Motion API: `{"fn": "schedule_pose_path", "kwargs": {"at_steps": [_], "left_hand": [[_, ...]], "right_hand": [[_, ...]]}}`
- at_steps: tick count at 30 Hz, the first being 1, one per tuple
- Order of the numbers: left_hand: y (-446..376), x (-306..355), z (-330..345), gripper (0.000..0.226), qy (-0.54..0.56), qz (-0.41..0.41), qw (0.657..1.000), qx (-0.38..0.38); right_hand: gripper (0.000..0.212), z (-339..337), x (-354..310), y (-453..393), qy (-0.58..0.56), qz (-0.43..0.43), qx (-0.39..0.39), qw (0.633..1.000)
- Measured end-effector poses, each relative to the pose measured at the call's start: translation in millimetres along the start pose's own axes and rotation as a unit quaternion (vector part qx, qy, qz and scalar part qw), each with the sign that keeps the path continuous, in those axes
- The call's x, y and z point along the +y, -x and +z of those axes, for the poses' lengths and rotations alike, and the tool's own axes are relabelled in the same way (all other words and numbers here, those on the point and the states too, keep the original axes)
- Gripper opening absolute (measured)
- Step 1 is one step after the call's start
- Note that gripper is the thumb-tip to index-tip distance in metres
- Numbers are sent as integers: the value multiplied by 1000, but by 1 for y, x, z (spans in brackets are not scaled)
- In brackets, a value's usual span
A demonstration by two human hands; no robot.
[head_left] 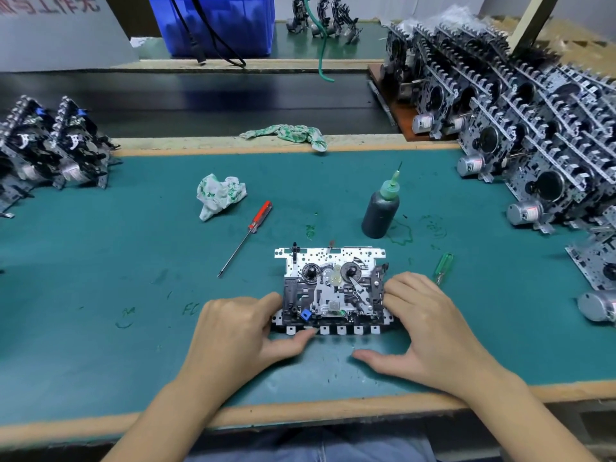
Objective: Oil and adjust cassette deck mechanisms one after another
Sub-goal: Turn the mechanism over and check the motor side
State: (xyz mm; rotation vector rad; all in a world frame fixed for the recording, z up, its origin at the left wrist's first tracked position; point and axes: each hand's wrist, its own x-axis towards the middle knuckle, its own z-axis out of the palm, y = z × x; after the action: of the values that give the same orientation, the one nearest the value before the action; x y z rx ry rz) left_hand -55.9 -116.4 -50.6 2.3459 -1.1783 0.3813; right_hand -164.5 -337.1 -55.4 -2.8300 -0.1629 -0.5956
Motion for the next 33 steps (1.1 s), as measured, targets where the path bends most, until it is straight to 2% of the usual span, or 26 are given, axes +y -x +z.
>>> {"fn": "schedule_pose_path", "kwargs": {"at_steps": [5,10,15,20,24,27,33], "left_hand": [[1,0,-2,57,21,34,999,-26],[3,5,1,51,13,10,1000,-1],[4,7,2,56,9,-35,999,6],[0,4,-3,55,-4,25,999,-28],[0,15,-1,59,-9,-42,999,-16],[1,20,4,59,-24,-95,995,-4],[1,17,4,61,2,-135,991,-17]], "right_hand": [[42,1,0,-1,24,15,21,999],[37,1,0,0,-17,18,15,1000],[45,0,2,1,-64,12,-2,998],[42,1,1,-1,-30,18,22,999],[47,3,1,0,-5,29,26,999],[49,2,1,0,-47,28,18,998],[49,1,1,0,-62,23,16,998]]}}
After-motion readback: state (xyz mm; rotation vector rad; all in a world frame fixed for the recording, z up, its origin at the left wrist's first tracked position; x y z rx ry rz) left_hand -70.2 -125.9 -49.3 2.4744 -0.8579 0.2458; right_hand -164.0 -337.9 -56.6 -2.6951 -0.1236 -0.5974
